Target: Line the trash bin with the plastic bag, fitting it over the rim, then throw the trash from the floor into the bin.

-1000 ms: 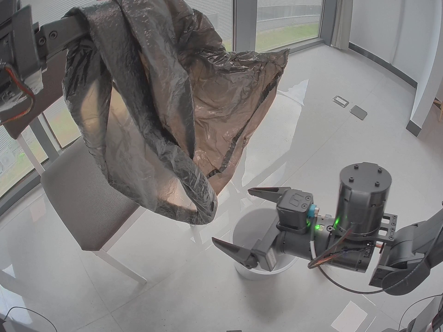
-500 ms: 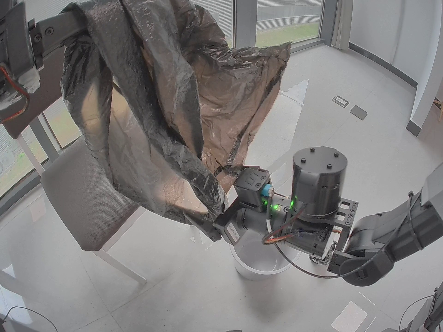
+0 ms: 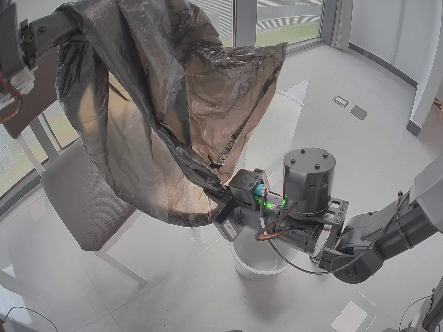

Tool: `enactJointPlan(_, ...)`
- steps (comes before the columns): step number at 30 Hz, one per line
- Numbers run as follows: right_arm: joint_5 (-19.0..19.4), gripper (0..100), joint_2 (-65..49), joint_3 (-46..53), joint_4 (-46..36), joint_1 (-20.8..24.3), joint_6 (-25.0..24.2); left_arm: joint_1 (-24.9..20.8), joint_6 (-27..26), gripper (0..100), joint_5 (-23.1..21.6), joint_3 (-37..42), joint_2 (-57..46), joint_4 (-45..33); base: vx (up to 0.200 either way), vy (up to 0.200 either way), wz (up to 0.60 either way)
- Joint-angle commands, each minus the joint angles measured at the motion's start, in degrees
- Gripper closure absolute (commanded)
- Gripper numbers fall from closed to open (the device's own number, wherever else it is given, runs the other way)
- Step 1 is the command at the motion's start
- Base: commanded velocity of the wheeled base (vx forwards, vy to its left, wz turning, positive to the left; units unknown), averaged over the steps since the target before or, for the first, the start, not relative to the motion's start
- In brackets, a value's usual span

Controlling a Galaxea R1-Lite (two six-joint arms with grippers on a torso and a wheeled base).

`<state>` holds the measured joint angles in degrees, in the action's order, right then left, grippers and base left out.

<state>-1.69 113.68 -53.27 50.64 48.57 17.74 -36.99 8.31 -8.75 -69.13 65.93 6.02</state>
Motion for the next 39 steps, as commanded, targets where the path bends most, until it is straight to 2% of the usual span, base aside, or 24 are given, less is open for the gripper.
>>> enactJointPlan(1, 0.02, 100, -3.99, 5.37, 0.07, 0.56, -0.25, 0.51, 0.04, 100, 0.05, 1.98, 1.13, 0.04, 0.000, 0.000, 0.00)
enactJointPlan(2, 0.02, 100, -3.99, 5.37, 0.07, 0.56, -0.25, 0.51, 0.04, 100, 0.05, 1.98, 1.13, 0.04, 0.000, 0.000, 0.00)
enactJointPlan(3, 0.11, 100, -7.15, 10.65, 0.16, 1.00, -0.42, 0.51, 0.12, 100, 0.23, 3.83, 2.28, -0.05, 0.000, 0.000, 0.00)
enactJointPlan(7, 0.20, 100, -11.99, 19.35, 0.16, 1.97, -2.62, 0.51, 0.12, 100, 2.25, 7.26, 5.09, 0.04, 0.000, 0.000, 0.00)
enactJointPlan(8, 0.02, 100, -14.01, 24.09, 0.16, 2.50, -4.82, 0.42, 0.30, 100, 4.45, 9.28, 7.46, 0.22, 0.000, 0.000, 0.00)
enactJointPlan(10, -0.06, 100, -15.68, 28.75, 0.34, 2.76, -6.14, 0.07, 1.00, 100, 6.38, 11.21, 10.01, 1.01, 0.000, 0.000, 0.00)
enactJointPlan(15, -0.15, 100, -21.13, 36.05, 0.42, 2.32, -6.75, 0.07, 1.97, 100, 7.26, 16.66, 15.11, 5.49, 0.000, 0.000, 0.00)
enactJointPlan(22, -1.38, 100, -26.58, 33.50, 1.04, -1.90, -9.04, 0.42, 1.79, 100, 7.43, 21.85, 18.54, 8.83, 0.000, 0.000, 0.00)
enactJointPlan(23, -1.29, 100, -27.72, 30.86, 1.04, -3.66, -11.50, 0.51, 1.62, 100, 7.35, 23.87, 18.98, 10.59, 0.000, 0.000, 0.00)
enactJointPlan(27, -1.21, 100, -27.63, 28.93, 0.51, -4.27, -15.54, 0.51, 1.62, 100, 7.26, 26.07, 19.42, 13.93, 0.000, 0.000, 0.00)
enactJointPlan(35, -1.03, 100, -22.45, 32.97, -2.30, -4.36, -15.36, -0.81, 1.35, 100, 7.35, 27.91, 20.56, 17.09, 0.000, 0.000, 0.00)
enactJointPlan(39, -0.68, 100, -17.79, 33.59, -2.21, -5.24, -15.19, -1.95, 1.35, 100, 10.95, 26.07, 24.07, 16.04, 0.000, 0.000, 0.00)
